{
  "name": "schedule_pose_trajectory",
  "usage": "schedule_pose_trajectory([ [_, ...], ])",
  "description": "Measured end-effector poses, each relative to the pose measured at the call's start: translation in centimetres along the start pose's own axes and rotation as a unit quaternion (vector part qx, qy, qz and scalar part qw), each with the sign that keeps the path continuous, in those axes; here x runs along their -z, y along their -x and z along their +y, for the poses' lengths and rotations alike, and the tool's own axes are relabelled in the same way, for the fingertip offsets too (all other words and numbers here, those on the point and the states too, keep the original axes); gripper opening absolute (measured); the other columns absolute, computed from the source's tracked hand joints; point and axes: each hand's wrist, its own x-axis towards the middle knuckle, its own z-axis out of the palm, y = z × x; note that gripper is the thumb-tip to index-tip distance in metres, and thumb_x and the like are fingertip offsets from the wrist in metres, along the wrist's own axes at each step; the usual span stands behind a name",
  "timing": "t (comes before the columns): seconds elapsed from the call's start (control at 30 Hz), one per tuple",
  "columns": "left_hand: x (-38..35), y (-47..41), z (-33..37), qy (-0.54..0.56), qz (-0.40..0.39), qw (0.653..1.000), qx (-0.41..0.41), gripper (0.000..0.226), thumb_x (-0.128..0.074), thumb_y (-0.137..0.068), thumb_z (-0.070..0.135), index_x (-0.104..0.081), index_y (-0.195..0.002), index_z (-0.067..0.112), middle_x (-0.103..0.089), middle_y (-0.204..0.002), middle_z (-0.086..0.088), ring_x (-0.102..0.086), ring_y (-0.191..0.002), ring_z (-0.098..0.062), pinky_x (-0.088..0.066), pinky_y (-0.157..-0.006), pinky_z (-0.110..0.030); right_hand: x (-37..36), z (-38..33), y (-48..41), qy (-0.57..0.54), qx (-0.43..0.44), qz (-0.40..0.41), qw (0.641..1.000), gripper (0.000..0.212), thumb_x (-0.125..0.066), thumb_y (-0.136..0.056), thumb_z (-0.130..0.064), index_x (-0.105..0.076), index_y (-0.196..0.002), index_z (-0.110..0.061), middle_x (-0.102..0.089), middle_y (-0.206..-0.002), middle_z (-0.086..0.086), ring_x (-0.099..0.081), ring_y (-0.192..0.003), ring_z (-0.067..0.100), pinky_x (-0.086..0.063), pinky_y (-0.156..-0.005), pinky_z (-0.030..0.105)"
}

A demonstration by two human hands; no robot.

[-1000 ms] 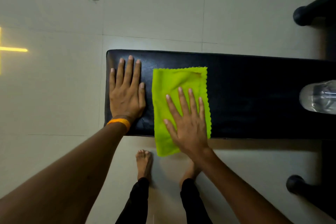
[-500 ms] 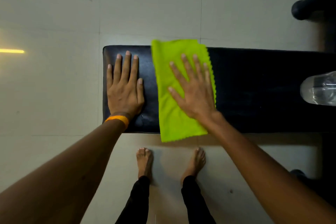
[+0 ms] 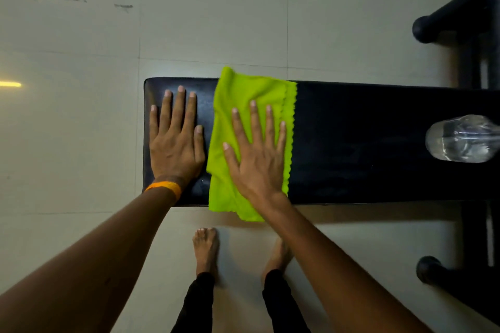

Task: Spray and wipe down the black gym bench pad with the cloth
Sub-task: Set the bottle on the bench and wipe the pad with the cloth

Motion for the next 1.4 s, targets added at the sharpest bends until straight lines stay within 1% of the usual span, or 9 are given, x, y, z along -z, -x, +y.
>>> schedule_pose_trajectory([
  [0.17, 0.0, 0.1, 0.0, 0.004, -0.009, 1.0, 0.0, 0.062, -0.022, -0.105, 0.036, -0.02, -0.162, 0.013, -0.015, -0.171, -0.011, -0.01, -0.159, -0.03, -0.009, -0.128, -0.052, 0.7, 3.9, -0.8, -0.035, 0.132, -0.028, 0.99, 0.067, -0.034, -0.101, -0.059, -0.016, -0.16, -0.033, -0.006, -0.17, 0.002, 0.001, -0.158, 0.027, -0.008, -0.126, 0.054],
  [0.27, 0.4, 0.0, 0.0, 0.022, -0.025, 0.999, 0.0, 0.062, -0.023, -0.105, 0.035, -0.02, -0.162, 0.012, -0.015, -0.171, -0.011, -0.009, -0.159, -0.03, -0.01, -0.128, -0.055, 1.6, 5.5, -0.9, -0.121, 0.075, 0.018, 0.99, 0.065, -0.04, -0.101, -0.049, -0.02, -0.16, -0.028, -0.008, -0.17, 0.003, -0.001, -0.158, 0.024, -0.006, -0.127, 0.049],
  [0.4, 2.1, 0.0, 2.3, 0.12, 0.026, 0.991, 0.043, 0.06, -0.03, -0.102, 0.028, -0.034, -0.156, 0.002, -0.026, -0.167, -0.017, -0.018, -0.156, -0.034, -0.012, -0.127, -0.055, 1.7, 8.8, -1.4, -0.116, -0.034, 0.052, 0.991, 0.059, -0.034, -0.105, -0.038, -0.021, -0.16, -0.023, -0.013, -0.169, 0.005, -0.006, -0.157, 0.025, -0.01, -0.127, 0.051],
  [0.6, 0.1, 1.2, 12.4, 0.089, -0.045, 0.995, -0.006, 0.067, -0.033, -0.102, 0.041, -0.026, -0.161, 0.011, -0.015, -0.17, -0.012, -0.009, -0.158, -0.032, -0.01, -0.127, -0.056, 0.9, 9.3, -1.8, -0.062, 0.007, 0.046, 0.997, 0.059, -0.029, -0.104, -0.037, -0.021, -0.16, -0.021, -0.015, -0.169, 0.005, -0.008, -0.157, 0.025, -0.008, -0.127, 0.052],
  [0.77, -1.2, -1.3, 8.8, 0.013, -0.056, 0.997, -0.057, 0.07, -0.029, -0.103, 0.052, -0.016, -0.164, 0.02, -0.01, -0.172, -0.005, -0.004, -0.159, -0.028, -0.006, -0.128, -0.054, 0.9, 9.6, -1.7, -0.082, -0.009, 0.047, 0.995, 0.06, -0.027, -0.104, -0.04, -0.023, -0.16, -0.019, -0.016, -0.169, 0.007, -0.01, -0.157, 0.026, -0.008, -0.127, 0.05],
  [0.9, -0.5, 0.6, 9.0, -0.005, -0.063, 0.998, -0.003, 0.07, -0.024, -0.105, 0.055, -0.009, -0.164, 0.021, -0.003, -0.173, -0.006, 0.001, -0.159, -0.031, -0.003, -0.126, -0.06, 0.7, 7.9, -1.7, -0.017, -0.028, 0.026, 0.999, 0.066, -0.026, -0.103, -0.055, -0.015, -0.161, -0.025, -0.007, -0.17, 0.008, -0.005, -0.157, 0.032, -0.004, -0.126, 0.055],
  [1.03, 0.2, 3.5, 6.3, -0.022, -0.09, 0.992, -0.08, 0.072, -0.024, -0.102, 0.061, -0.013, -0.164, 0.025, -0.007, -0.172, -0.003, -0.002, -0.159, -0.029, -0.01, -0.123, -0.064, 0.7, 8.0, -1.7, -0.002, -0.029, 0.013, 1.0, 0.071, -0.022, -0.101, -0.063, -0.012, -0.161, -0.026, -0.004, -0.17, 0.008, -0.002, -0.157, 0.033, -0.007, -0.125, 0.059],
  [1.23, 0.6, -0.5, 3.9, -0.039, -0.065, 0.997, 0.032, 0.073, -0.019, -0.101, 0.064, -0.008, -0.164, 0.027, -0.004, -0.173, -0.003, 0.001, -0.159, -0.032, -0.003, -0.123, -0.067, 0.4, 7.5, -1.7, 0.003, -0.034, 0.022, 0.999, 0.07, -0.024, -0.102, -0.06, -0.013, -0.161, -0.025, -0.006, -0.17, 0.01, -0.004, -0.157, 0.035, -0.007, -0.124, 0.06],
  [1.4, 0.8, 5.1, 4.1, -0.031, -0.087, 0.996, -0.001, 0.076, -0.024, -0.1, 0.067, -0.014, -0.164, 0.027, -0.007, -0.173, -0.002, 0.0, -0.159, -0.031, -0.005, -0.122, -0.069, 0.4, 7.3, -1.5, 0.001, -0.04, 0.004, 0.999, 0.071, -0.022, -0.102, -0.062, -0.009, -0.162, -0.025, -0.002, -0.17, 0.01, 0.0, -0.157, 0.035, -0.006, -0.124, 0.061],
])
